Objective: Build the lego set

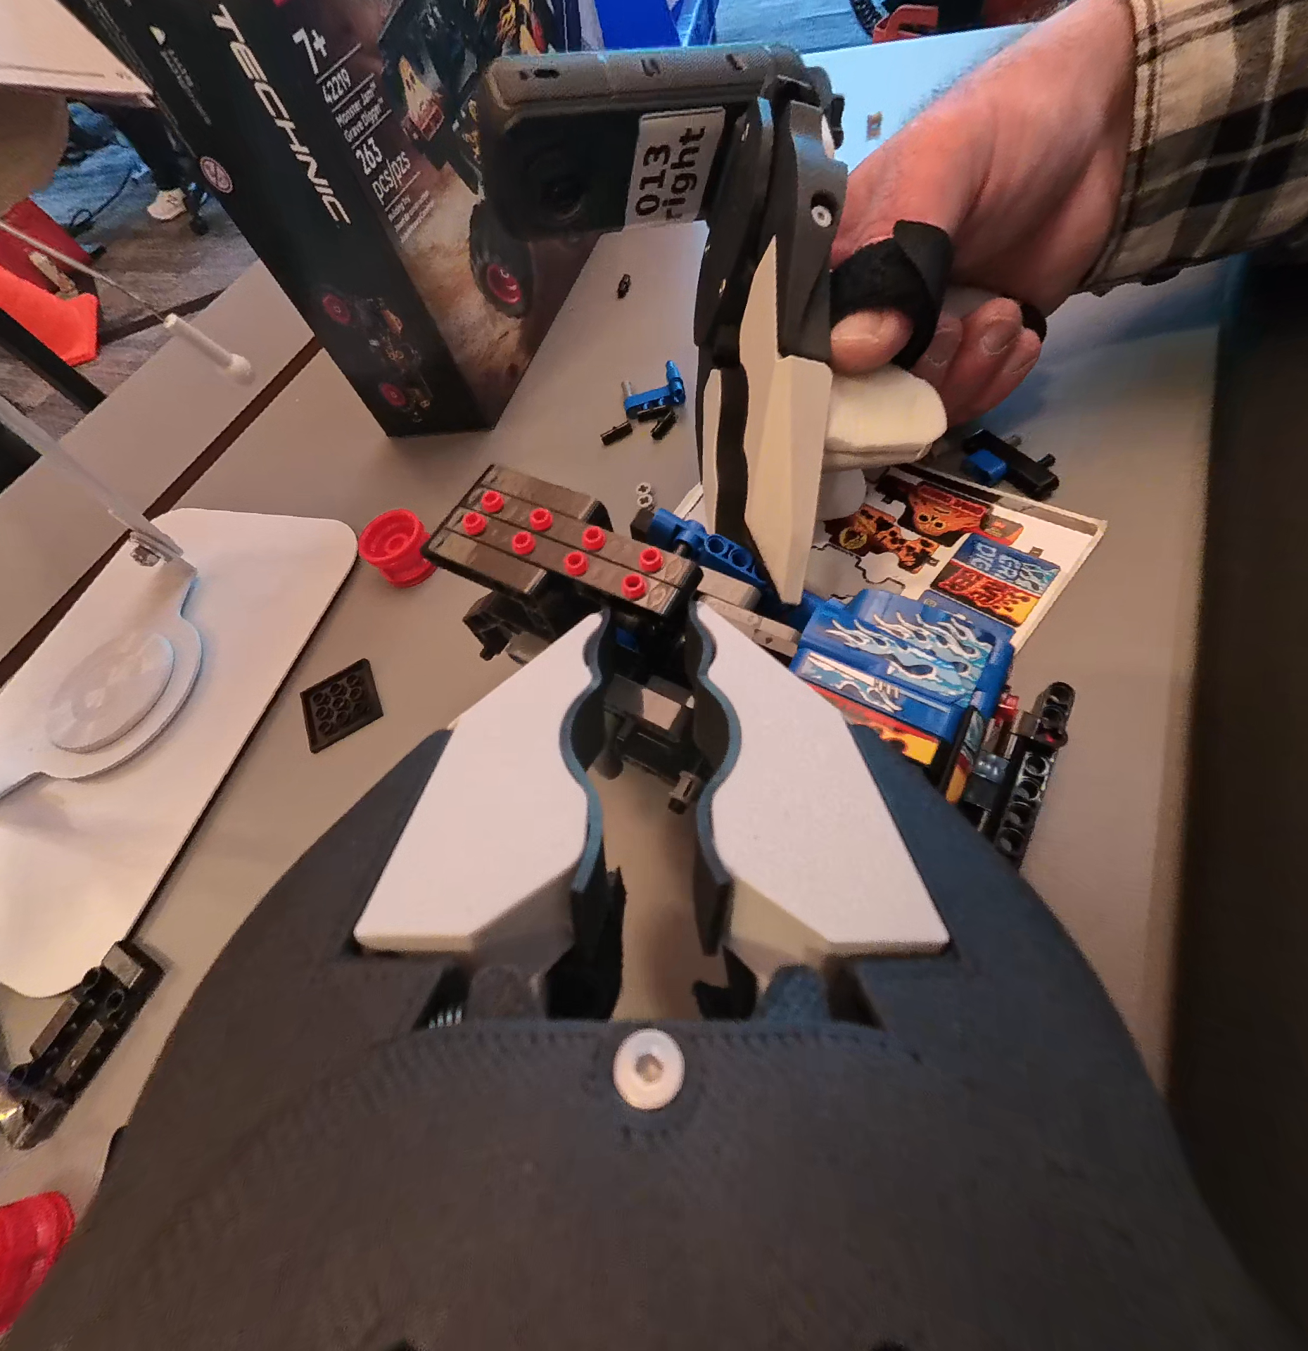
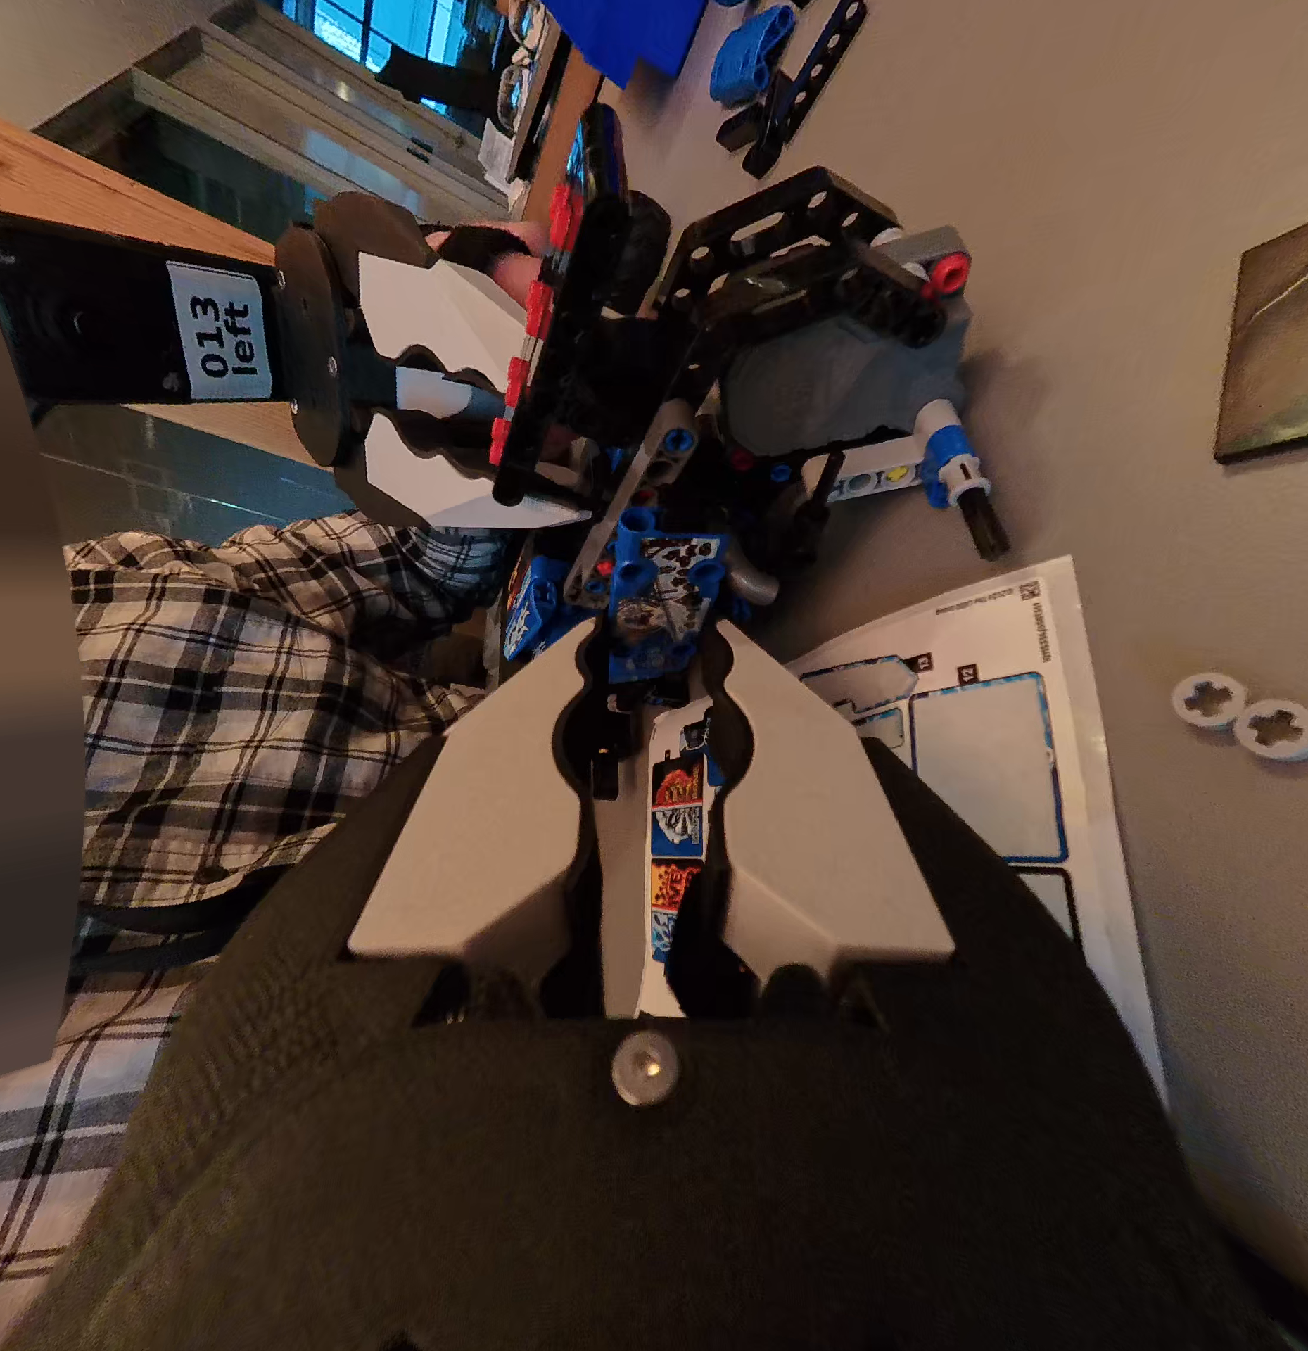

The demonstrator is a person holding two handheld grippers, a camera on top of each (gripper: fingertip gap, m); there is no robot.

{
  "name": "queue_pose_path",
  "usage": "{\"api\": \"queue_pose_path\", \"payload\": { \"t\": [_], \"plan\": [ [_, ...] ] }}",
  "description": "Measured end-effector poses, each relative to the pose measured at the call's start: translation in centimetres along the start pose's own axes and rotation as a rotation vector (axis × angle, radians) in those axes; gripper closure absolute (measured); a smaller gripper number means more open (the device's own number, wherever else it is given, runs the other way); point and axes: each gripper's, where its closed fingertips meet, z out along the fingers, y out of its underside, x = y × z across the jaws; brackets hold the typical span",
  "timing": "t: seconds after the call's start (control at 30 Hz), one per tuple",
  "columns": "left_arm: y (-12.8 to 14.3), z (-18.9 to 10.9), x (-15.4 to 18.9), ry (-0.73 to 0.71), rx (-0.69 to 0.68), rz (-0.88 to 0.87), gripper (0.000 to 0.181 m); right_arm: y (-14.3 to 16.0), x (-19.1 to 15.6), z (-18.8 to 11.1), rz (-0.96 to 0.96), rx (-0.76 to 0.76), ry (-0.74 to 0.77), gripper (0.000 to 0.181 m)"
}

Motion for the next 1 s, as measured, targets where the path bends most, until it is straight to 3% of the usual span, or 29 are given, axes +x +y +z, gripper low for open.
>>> {"api": "queue_pose_path", "payload": {
  "t": [0.3, 0.57, 0.83, 1.0],
  "plan": [
    [-0.2, 0.1, 0.5, 0.020, 0.012, 0.005, 0.163, 0.6, -0.3, -0.2, -0.002, -0.047, -0.031, 0.159],
    [0.0, -0.3, -0.4, -0.024, -0.018, 0.068, 0.161, 0.0, -0.1, 0.1, 0.011, 0.003, -0.010, 0.158],
    [-0.5, -2.6, 0.7, -0.044, -0.039, -0.061, 0.124, -0.6, -1.4, 0.9, -0.022, 0.023, 0.004, 0.157],
    [0.4, -4.7, 1.7, -0.037, -0.091, -0.192, 0.101, -1.1, -2.9, 1.9, -0.024, 0.038, -0.009, 0.155]
  ]
}}
